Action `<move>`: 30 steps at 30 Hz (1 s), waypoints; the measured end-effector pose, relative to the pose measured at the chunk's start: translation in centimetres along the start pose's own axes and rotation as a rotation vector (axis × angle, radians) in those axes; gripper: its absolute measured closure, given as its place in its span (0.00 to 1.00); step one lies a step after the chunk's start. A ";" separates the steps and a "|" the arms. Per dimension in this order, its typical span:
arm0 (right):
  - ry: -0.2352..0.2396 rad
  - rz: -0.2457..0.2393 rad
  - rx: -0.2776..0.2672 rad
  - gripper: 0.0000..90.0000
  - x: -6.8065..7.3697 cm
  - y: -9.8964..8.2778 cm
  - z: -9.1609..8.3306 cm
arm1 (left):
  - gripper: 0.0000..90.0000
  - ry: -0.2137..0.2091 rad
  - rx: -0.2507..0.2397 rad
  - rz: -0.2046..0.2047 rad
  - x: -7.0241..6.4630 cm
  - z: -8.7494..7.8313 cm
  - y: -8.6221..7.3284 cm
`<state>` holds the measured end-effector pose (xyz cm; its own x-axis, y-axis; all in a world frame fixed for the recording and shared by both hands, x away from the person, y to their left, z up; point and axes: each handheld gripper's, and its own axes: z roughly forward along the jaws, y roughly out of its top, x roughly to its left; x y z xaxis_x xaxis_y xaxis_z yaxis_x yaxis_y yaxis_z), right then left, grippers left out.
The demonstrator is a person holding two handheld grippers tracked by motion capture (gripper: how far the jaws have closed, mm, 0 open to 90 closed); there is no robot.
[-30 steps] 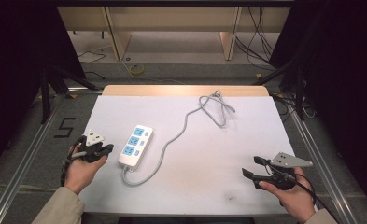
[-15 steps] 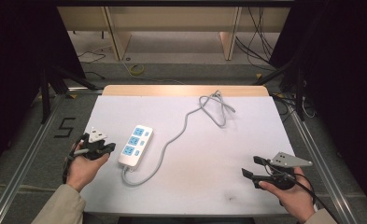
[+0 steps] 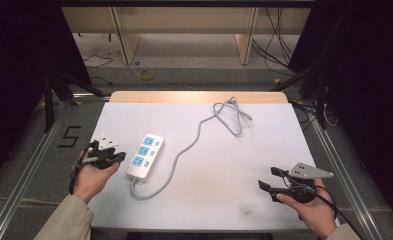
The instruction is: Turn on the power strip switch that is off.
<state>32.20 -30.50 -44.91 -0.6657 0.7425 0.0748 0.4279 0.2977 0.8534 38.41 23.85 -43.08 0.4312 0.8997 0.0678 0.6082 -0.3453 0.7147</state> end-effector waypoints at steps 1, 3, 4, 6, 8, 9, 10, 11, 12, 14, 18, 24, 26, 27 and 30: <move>0.000 -0.001 0.000 0.34 0.0 0.0 0.0 | 1.00 -0.001 0.001 0.001 0.0 0.0 0.0; 0.001 -0.002 0.001 0.34 0.0 0.0 0.0 | 1.00 -0.002 0.004 -0.001 -0.1 0.1 0.2; 0.001 -0.002 0.001 0.34 0.0 0.0 0.0 | 1.00 -0.001 0.008 0.004 -0.1 0.1 0.2; 0.001 -0.002 0.001 0.34 0.0 0.0 0.0 | 1.00 -0.001 0.007 0.002 -0.1 0.1 0.3; 0.002 -0.002 0.001 0.34 0.0 0.0 0.0 | 1.00 -0.002 0.009 0.002 -0.2 0.1 0.5; 0.003 -0.003 -0.001 0.34 0.0 0.0 0.1 | 1.00 -0.003 0.010 0.001 -0.2 0.1 0.5; 0.002 -0.003 0.000 0.34 0.0 0.0 0.1 | 1.00 -0.003 0.015 0.002 -0.2 0.1 0.6; 0.002 -0.003 0.001 0.34 0.0 0.0 0.1 | 1.00 -0.004 0.019 0.005 -0.2 0.1 0.6; 0.002 -0.004 0.001 0.34 0.0 0.0 0.0 | 1.00 -0.005 0.020 0.005 -0.2 0.1 0.7; 0.003 -0.004 0.001 0.34 0.0 0.0 0.1 | 1.00 -0.007 0.026 0.007 -0.3 0.2 0.8; 0.002 -0.003 0.002 0.34 0.0 0.0 0.1 | 1.00 -0.011 0.039 0.018 -0.5 0.3 1.0; 0.003 -0.004 0.002 0.34 0.0 0.0 0.1 | 1.00 -0.005 0.051 0.029 -0.7 0.4 1.4; 0.003 -0.004 0.002 0.34 0.0 0.0 0.1 | 1.00 -0.008 0.053 0.024 -0.8 0.5 1.5; 0.003 -0.004 0.002 0.34 0.0 0.0 0.1 | 1.00 -0.010 0.058 0.028 -0.8 0.5 1.5; 0.002 -0.004 0.002 0.34 0.0 0.0 0.1 | 1.00 -0.012 0.069 0.035 -0.9 0.5 1.8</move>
<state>32.22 -30.43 -44.94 -0.6688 0.7399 0.0723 0.4266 0.3023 0.8524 39.42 22.27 -42.26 0.4610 0.8835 0.0829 0.6367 -0.3944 0.6626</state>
